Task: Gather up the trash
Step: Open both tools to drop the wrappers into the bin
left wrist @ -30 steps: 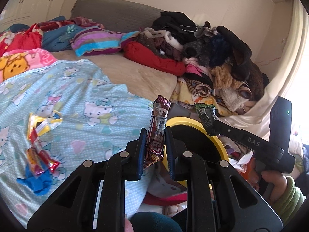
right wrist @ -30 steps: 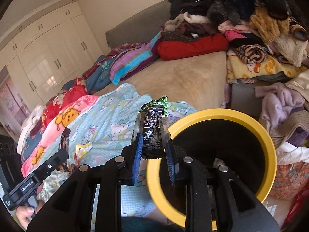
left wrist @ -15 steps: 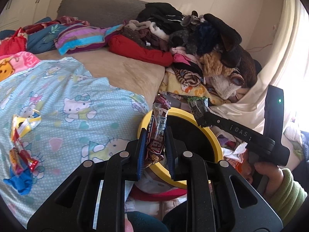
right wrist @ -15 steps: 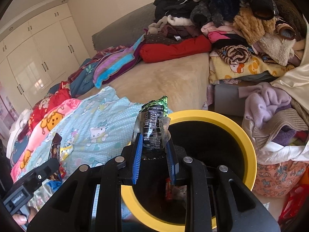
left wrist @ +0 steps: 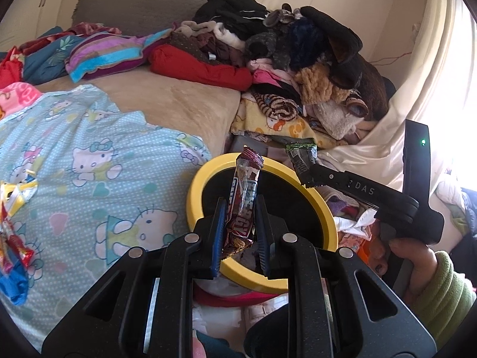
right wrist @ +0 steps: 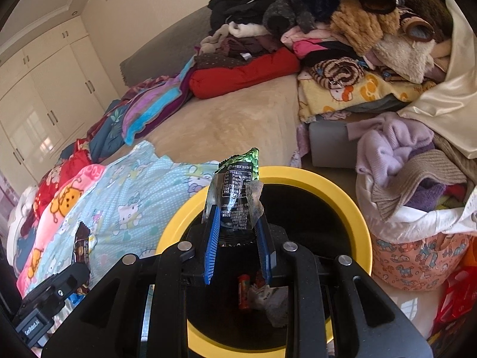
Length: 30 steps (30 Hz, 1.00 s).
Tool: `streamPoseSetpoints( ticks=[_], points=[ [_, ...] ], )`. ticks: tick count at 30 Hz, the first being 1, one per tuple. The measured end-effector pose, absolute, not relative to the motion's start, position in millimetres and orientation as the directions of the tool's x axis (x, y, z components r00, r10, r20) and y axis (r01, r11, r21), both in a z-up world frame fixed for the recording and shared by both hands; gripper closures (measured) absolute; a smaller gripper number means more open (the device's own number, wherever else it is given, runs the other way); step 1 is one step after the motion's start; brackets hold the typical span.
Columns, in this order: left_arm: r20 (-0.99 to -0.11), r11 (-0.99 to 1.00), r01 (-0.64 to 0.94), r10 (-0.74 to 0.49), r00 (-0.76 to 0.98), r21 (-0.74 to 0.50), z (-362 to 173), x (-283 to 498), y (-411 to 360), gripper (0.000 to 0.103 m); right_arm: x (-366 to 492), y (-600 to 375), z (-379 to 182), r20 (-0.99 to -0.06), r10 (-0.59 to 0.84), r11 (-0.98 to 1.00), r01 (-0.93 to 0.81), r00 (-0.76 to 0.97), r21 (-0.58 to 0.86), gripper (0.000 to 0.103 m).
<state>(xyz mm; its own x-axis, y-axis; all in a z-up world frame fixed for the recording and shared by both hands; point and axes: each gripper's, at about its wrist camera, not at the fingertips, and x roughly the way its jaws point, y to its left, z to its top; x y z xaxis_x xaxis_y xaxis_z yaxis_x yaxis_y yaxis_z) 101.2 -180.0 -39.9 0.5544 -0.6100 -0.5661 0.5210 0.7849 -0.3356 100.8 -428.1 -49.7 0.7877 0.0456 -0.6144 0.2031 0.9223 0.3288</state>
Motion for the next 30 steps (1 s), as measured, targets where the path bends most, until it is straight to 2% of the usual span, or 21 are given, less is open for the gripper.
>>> streamPoseSetpoints(
  ticks=[17, 30],
  points=[
    [-0.594, 0.761, 0.565, -0.625, 0.506, -0.319, -54, 118, -221, 0.089, 100, -456, -67, -0.644, 0.017, 0.899, 0.270, 0.765, 0.344, 0.080],
    [-0.629, 0.772, 0.539, -0.611, 0.481, -0.337, -72, 141, -234, 0.089, 104, -462, -76, -0.665, 0.031, 0.893, 0.278, 0.747, 0.355, 0.078]
  ],
)
